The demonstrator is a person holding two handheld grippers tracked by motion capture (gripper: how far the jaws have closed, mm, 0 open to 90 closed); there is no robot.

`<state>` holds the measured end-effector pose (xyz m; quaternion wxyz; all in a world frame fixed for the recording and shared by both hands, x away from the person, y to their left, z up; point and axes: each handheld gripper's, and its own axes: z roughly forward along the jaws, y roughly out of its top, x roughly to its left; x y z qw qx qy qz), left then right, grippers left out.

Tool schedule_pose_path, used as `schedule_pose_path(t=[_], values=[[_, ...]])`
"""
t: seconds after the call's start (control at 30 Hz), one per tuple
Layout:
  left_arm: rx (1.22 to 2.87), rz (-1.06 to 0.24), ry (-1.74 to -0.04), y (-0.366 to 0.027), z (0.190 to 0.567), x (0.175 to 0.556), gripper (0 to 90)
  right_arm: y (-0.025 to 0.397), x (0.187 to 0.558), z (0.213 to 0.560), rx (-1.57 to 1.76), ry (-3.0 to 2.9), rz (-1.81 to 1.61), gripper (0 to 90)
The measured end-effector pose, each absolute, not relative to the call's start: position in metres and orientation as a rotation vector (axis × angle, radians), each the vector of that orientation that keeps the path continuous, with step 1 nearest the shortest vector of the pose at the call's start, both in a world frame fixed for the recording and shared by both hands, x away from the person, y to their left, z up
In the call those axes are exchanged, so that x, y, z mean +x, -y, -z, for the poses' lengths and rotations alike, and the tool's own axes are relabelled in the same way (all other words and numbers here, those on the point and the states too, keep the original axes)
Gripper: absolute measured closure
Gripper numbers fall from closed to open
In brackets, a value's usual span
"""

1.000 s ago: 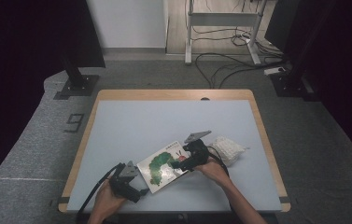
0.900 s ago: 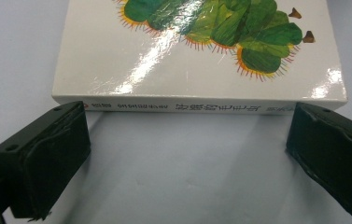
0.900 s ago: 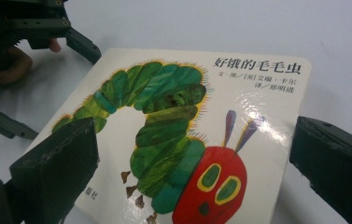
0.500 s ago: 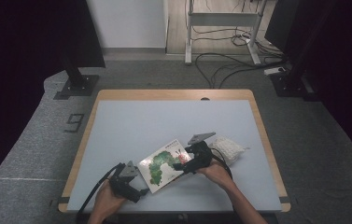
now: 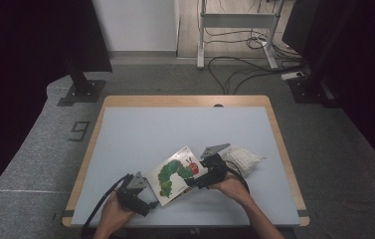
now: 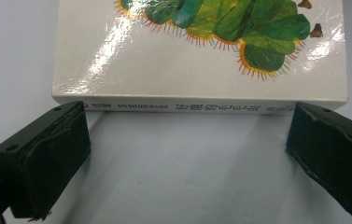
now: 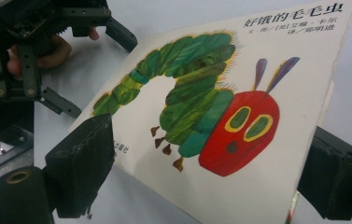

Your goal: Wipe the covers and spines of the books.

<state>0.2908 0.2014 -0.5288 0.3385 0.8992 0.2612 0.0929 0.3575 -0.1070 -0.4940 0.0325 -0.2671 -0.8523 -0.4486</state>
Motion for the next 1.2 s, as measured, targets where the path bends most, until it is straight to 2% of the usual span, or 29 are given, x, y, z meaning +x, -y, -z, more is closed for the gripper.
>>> schedule_pose_path(t=[0.2, 0.43, 0.9, 1.2], values=[[2.342, -0.242, -0.680, -0.202, 0.529, 0.291, 0.0, 0.108, 0.366, 0.492, -0.762, 2.701, 1.340, 14.4], [2.343, -0.243, -0.680, -0.202, 0.529, 0.291, 0.0, 0.104, 0.377, 0.489, -0.685, 2.761, 1.265, 24.7], [2.340, -0.245, -0.685, -0.202, 0.528, 0.290, 0.0, 0.112, 0.374, 0.479, -0.589, 2.749, 1.256, 44.8], [2.303, -0.245, -0.739, -0.206, 0.523, 0.291, 0.0, 0.115, 0.368, 0.477, -0.563, 2.782, 1.272, 51.9]])
